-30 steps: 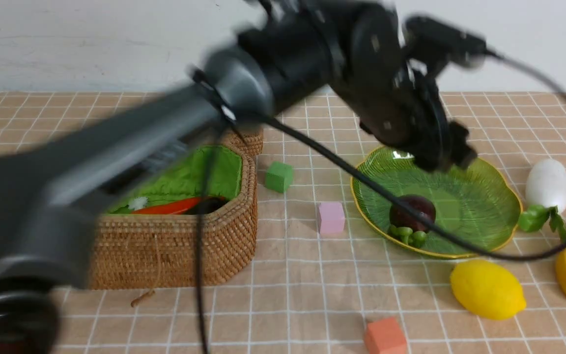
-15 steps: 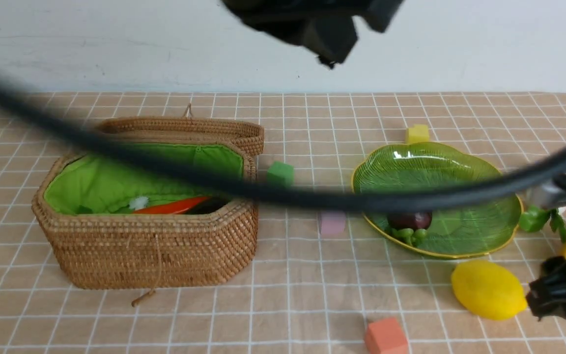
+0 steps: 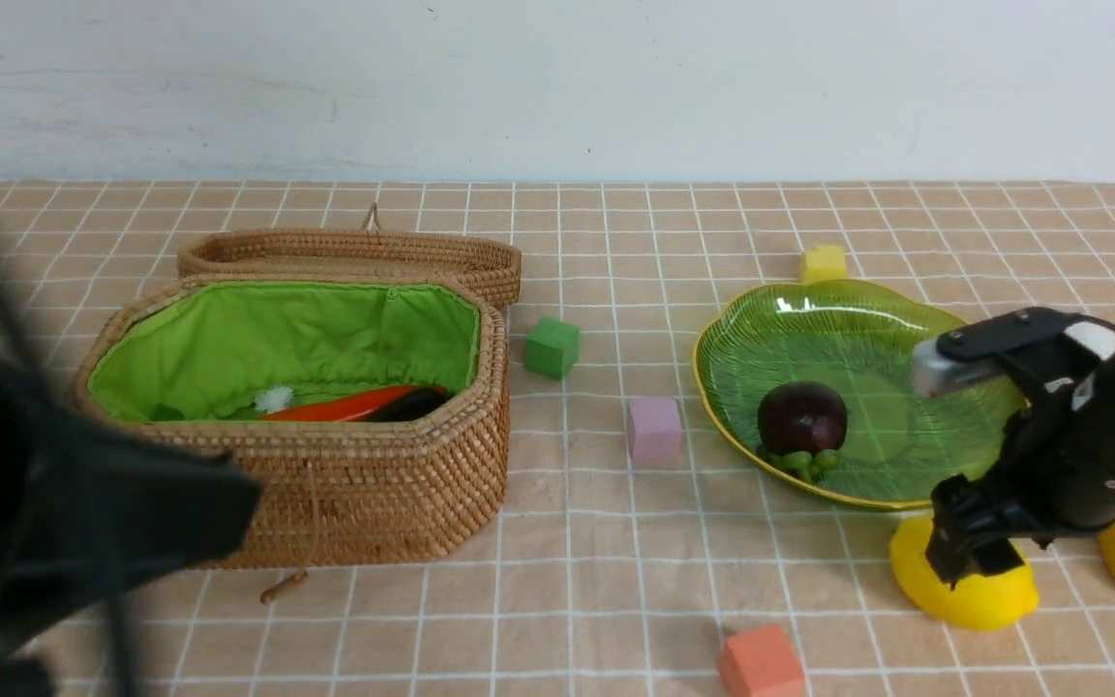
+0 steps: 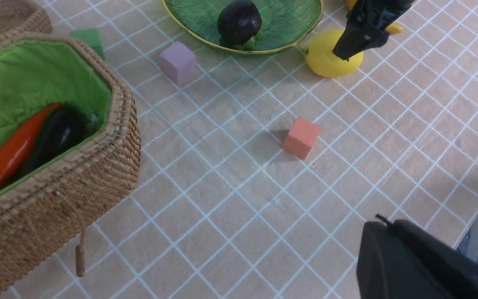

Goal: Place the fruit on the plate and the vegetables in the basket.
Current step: Use the right arm to grab a lemon and put it into the right plate

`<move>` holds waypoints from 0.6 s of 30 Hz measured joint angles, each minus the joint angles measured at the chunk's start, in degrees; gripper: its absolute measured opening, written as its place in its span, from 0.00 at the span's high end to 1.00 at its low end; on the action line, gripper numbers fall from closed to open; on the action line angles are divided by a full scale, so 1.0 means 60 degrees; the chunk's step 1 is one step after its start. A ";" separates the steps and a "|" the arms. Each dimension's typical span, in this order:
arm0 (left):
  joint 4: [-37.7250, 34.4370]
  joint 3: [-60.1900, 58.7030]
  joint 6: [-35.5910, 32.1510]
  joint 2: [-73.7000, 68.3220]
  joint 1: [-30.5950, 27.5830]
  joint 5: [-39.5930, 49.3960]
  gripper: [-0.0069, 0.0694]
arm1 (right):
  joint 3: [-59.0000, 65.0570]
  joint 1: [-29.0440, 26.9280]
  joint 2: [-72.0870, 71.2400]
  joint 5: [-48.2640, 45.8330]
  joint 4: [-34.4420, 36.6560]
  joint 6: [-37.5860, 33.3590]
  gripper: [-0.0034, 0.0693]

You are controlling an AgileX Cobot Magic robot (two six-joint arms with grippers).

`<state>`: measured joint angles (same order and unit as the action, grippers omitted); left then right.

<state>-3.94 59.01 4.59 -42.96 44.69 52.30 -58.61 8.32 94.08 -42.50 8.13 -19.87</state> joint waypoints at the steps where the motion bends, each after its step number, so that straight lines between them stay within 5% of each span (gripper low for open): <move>1: 0.0000 -0.0274 -0.0002 0.0321 0.0000 -0.0267 0.93 | -0.0011 0.0000 0.0173 0.0081 -0.0024 -0.0121 0.03; 18: 0.0131 -0.0987 0.0002 0.1517 0.0000 -0.1018 0.93 | -0.0167 0.0010 0.1214 -0.0108 0.0409 -0.1063 0.11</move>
<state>-3.16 53.08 4.60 -33.86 44.69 46.20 -59.61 8.38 101.36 -43.15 10.59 -26.25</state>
